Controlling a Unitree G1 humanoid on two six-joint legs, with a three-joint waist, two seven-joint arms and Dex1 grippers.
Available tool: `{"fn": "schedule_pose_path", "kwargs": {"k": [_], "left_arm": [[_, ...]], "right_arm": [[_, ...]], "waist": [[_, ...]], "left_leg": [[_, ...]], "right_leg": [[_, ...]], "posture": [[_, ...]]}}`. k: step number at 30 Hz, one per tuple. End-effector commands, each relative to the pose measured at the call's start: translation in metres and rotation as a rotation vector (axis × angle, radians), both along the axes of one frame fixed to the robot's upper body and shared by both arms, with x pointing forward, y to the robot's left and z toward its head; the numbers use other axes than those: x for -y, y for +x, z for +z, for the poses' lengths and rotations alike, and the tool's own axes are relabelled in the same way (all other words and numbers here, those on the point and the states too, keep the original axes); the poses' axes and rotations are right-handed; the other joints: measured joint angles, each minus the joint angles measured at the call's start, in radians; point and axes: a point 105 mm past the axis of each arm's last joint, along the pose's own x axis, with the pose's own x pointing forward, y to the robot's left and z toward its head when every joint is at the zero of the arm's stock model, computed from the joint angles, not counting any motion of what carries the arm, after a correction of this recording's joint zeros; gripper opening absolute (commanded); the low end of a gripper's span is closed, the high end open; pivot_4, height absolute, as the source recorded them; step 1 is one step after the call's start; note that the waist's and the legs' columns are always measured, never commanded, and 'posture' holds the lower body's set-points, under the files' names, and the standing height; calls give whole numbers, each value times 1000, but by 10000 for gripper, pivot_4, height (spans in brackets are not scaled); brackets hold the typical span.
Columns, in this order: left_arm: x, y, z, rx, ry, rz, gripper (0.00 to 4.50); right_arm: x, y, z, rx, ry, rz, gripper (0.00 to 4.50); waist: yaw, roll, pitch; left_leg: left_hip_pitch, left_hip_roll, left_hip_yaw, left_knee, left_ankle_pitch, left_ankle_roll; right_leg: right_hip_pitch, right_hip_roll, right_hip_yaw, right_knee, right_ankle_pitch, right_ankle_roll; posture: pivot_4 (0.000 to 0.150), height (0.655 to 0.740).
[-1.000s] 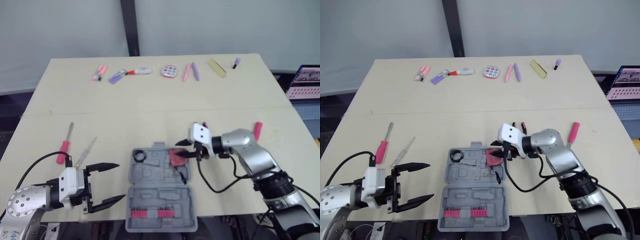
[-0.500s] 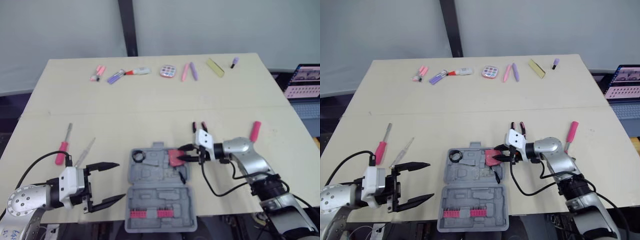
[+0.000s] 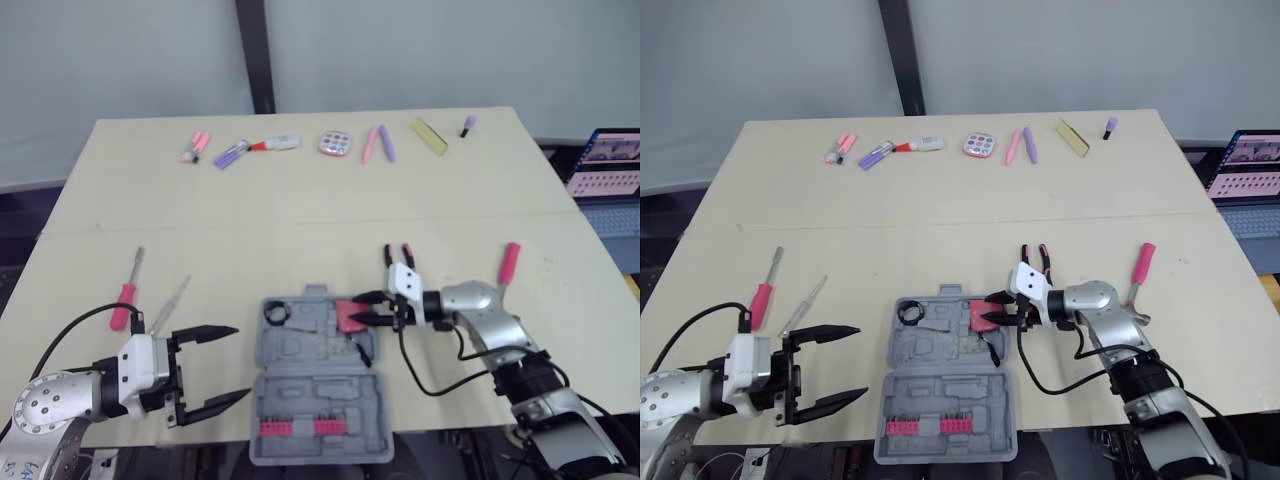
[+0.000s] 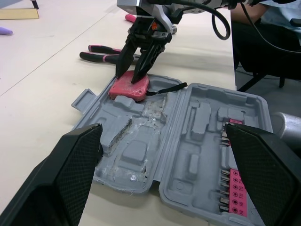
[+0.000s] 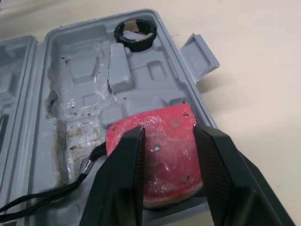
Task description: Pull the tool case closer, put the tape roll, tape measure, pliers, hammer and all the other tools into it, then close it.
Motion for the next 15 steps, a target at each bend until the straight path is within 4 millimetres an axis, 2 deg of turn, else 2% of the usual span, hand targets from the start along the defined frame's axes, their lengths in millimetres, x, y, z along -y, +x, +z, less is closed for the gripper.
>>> {"fn": "schedule_pose_path", "kwargs": {"k": [1, 15], "left_arm": [[3, -2, 7, 28, 5, -16, 45000], [2, -3, 7, 26, 6, -18, 45000]], "right_arm": [[5, -3, -19, -43, -36, -26, 17256], [17, -11, -44, -70, -98, -38, 17256]], "waist": [[0, 0, 0], [3, -3, -2]], "left_leg": [[1, 0, 0, 0, 0, 0], [6, 0, -4, 0, -1, 1]], "right_leg": [[1, 0, 0, 0, 0, 0], [11, 0, -4, -6, 0, 0]], "posture": [[1500, 7400], [1500, 7400]]}}
